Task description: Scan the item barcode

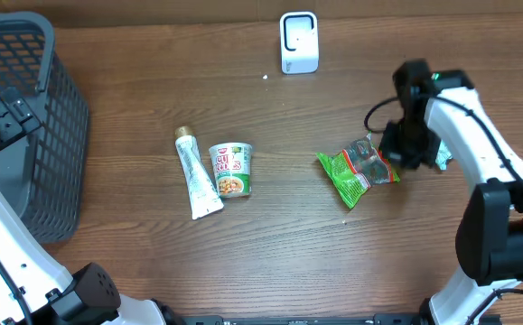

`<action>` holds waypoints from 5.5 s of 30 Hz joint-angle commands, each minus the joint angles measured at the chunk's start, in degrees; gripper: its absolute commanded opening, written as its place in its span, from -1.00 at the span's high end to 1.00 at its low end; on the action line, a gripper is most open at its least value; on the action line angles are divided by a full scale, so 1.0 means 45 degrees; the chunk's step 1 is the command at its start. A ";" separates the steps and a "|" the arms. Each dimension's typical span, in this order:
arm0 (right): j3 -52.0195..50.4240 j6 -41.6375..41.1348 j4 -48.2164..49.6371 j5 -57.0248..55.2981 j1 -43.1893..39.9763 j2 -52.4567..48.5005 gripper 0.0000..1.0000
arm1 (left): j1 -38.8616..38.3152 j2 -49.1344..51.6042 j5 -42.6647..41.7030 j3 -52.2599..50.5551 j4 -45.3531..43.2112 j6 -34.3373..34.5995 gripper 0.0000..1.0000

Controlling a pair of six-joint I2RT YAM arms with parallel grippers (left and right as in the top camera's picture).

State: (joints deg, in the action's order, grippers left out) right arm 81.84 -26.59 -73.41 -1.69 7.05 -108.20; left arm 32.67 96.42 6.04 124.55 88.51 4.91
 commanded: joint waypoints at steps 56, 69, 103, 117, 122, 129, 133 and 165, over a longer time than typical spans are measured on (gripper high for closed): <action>-0.2409 0.9690 1.0078 0.1588 0.2142 -0.0699 0.65 | -0.0019 -0.0117 -0.0024 0.0199 -0.0015 0.0000 -0.99; -0.2215 1.0569 0.5095 0.3274 0.3138 -0.0933 0.35 | -0.0024 -0.0117 -0.0024 0.0199 -0.0015 0.0000 -0.99; -0.6703 0.3949 1.1132 0.6620 -0.0529 0.1171 -0.51 | -0.0019 -0.0117 -0.0019 0.0199 -0.0015 0.0000 -1.00; -0.8053 0.2681 1.2774 0.6382 -0.0180 0.1161 0.93 | -0.0039 -0.0117 -0.0024 0.0199 -0.0019 0.0000 -1.00; -0.5999 0.5416 0.9670 1.0263 -0.1350 0.1166 0.93 | -0.0034 -0.0117 -0.0024 0.0199 -0.0015 0.0000 -1.00; -0.2803 0.7266 0.5493 1.4192 -0.2181 0.1205 0.93 | -0.0034 -0.0117 -0.0019 0.0199 -0.0015 0.0000 -1.00; -0.0952 0.7742 0.4226 1.6150 -0.2181 0.1209 0.93 | -0.0039 -0.0117 -0.0024 0.0199 -0.0015 0.0000 -0.99; 0.2676 0.6353 0.6460 2.0380 -0.2720 0.3526 0.93 | -0.0034 -0.0117 -0.0019 0.0199 -0.0019 0.0000 -1.00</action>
State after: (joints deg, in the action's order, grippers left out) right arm 92.05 2.96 -46.72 87.13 -4.95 -94.96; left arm 32.67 96.42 6.04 124.55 88.51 4.91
